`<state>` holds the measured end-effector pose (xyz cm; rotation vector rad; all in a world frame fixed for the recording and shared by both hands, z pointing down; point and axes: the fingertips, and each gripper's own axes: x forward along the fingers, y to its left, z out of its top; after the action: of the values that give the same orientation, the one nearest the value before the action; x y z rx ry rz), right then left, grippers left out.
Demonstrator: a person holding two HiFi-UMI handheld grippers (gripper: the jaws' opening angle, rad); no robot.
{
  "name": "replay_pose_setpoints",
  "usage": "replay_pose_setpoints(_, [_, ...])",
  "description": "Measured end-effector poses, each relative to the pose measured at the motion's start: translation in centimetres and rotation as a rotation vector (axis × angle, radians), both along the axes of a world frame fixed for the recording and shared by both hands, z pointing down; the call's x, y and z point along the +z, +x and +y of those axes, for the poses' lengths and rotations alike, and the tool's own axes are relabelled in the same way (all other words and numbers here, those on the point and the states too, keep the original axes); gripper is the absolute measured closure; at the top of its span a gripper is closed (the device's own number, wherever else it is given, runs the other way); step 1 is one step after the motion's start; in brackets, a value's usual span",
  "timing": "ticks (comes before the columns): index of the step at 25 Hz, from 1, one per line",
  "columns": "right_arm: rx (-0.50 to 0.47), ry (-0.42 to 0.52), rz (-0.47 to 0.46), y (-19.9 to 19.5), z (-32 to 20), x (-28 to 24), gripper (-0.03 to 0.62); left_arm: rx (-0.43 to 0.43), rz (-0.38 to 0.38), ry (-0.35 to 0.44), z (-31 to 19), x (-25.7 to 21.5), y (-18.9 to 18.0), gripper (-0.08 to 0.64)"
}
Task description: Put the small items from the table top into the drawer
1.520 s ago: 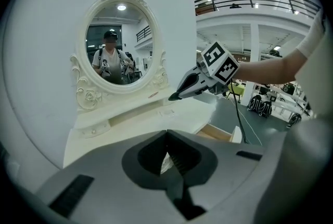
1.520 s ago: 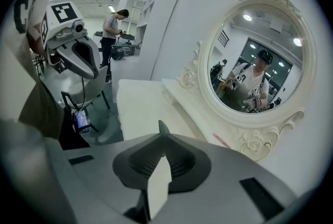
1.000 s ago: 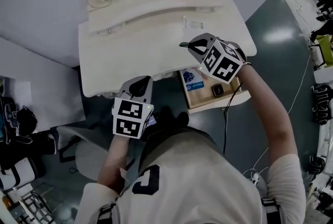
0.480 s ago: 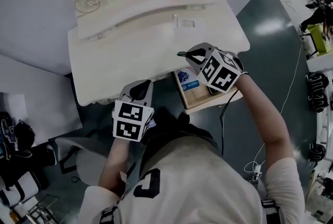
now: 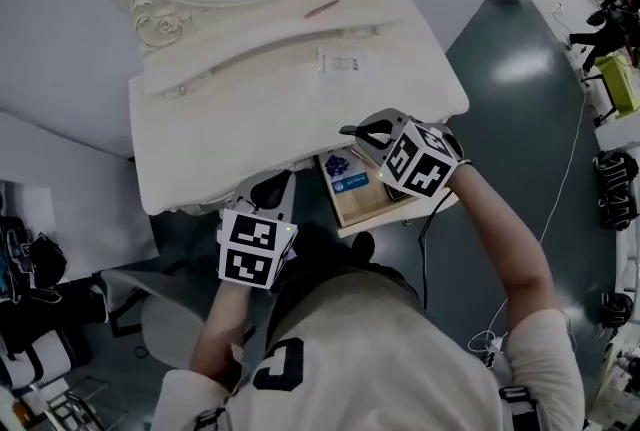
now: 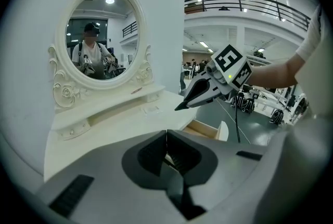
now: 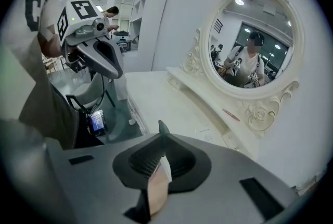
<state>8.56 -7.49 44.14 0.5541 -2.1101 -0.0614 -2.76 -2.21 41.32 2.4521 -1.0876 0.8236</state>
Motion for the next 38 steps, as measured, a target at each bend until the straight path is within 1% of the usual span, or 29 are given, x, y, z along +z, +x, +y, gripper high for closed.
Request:
replay_pose_setpoints(5, [-0.053, -0.024, -0.009, 2.2, 0.9, 0.9, 0.552, -0.037, -0.011, -0.001, 1.0, -0.4, 2.9, 0.503])
replay_pose_setpoints(11, [-0.117, -0.043, -0.026, 4.2, 2.3, 2.5, 0.552, -0.090, -0.036, 0.000, 1.9, 0.0, 5.4, 0.503])
replay_pose_setpoints(15, [-0.141, -0.054, -0.030, 5.6, 2.7, 3.2, 0.552, -0.105, -0.035, -0.006, 2.3, 0.0, 7.1, 0.503])
replay_pose_setpoints(20, [-0.128, -0.060, -0.033, 7.9, 2.5, 4.3, 0.552, -0.117, -0.045, -0.013, 2.7, 0.4, 8.9, 0.503])
replay_pose_setpoints(27, [-0.095, -0.071, -0.014, 10.6, 2.8, 6.8, 0.552, -0.123, -0.057, -0.040, 3.7, 1.5, 10.2, 0.503])
replay_pose_setpoints(31, [-0.088, -0.087, 0.017, 11.1, 3.5, 9.1, 0.552, -0.115, -0.049, -0.051, 4.0, 2.1, 10.7, 0.503])
replay_pose_setpoints(35, [-0.092, -0.085, 0.081, 12.0, 3.9, 11.5, 0.552, -0.105, -0.038, -0.066, 3.9, 2.8, 11.2, 0.503])
replay_pose_setpoints(38, [-0.079, -0.086, 0.109, 12.3, 3.8, 13.2, 0.552, -0.094, -0.032, -0.084, 3.9, 3.5, 11.3, 0.503])
